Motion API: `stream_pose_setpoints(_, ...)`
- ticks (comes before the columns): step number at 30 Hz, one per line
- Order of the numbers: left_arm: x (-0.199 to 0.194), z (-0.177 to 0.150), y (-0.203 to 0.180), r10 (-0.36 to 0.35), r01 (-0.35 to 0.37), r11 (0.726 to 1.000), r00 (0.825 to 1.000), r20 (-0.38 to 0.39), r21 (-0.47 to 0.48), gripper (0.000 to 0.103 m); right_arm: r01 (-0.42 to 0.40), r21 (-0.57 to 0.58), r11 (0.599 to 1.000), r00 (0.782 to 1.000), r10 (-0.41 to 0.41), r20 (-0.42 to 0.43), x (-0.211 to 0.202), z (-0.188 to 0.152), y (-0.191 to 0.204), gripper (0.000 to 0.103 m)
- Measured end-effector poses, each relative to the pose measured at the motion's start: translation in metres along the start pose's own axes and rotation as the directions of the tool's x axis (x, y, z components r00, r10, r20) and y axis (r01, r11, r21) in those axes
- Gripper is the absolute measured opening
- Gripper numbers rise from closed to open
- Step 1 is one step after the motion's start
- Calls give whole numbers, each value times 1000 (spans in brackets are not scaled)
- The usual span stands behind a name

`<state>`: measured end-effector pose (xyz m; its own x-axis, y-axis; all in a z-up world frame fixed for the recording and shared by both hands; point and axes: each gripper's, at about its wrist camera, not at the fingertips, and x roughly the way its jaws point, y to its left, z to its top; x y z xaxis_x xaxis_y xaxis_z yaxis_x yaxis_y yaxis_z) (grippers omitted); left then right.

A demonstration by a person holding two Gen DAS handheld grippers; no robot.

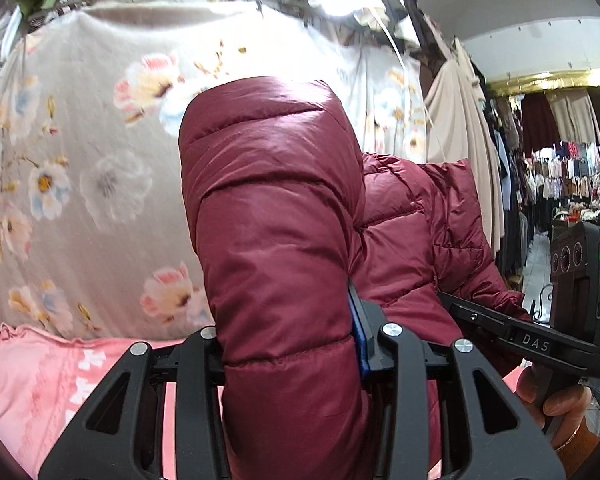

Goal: Fold large clothes

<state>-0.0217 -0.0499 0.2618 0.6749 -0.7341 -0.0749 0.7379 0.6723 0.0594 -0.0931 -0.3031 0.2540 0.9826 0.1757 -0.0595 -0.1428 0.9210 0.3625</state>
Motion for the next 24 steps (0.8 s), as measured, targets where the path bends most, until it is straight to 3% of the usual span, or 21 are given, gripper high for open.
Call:
stream_pose_setpoints(7, -25, 6, 46, 23, -22, 1000, 996, 83, -8, 39, -74, -48, 996, 997, 74, 1, 43, 7, 34, 18)
stream_pose_setpoints(13, -17, -8, 99, 51, -46, 997, 995, 88, -56, 41, -104, -39, 994, 993, 102, -61, 104, -14, 44, 18)
stream_pose_setpoints(24, 49, -88, 187, 94, -110, 976, 991, -91, -186, 42, -79, 72, 994, 962, 95, -255, 220, -100, 10, 18)
